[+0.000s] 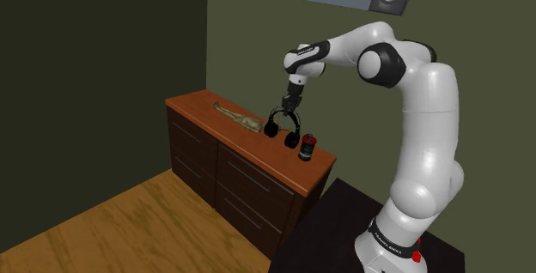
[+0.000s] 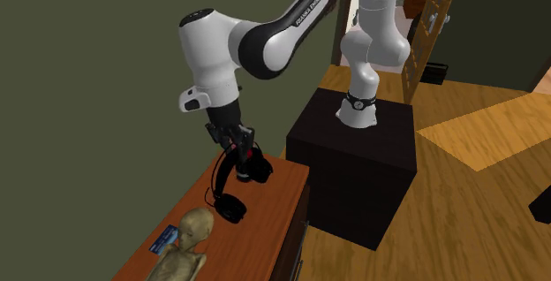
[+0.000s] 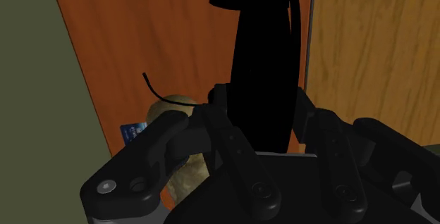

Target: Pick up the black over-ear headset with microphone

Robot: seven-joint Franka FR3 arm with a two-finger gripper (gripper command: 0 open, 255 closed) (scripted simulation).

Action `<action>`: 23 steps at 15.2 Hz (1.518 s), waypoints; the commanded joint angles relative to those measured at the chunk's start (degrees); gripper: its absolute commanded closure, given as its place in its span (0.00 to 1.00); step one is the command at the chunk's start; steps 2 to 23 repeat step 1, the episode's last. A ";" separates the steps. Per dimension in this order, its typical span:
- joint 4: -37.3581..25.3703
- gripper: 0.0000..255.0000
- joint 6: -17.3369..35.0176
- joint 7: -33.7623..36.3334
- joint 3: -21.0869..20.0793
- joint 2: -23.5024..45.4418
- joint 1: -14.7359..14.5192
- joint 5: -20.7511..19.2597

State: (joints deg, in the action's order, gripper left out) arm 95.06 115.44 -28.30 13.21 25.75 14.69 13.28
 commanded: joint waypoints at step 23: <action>-0.29 1.00 -0.43 0.14 0.02 -0.19 -0.04 -0.08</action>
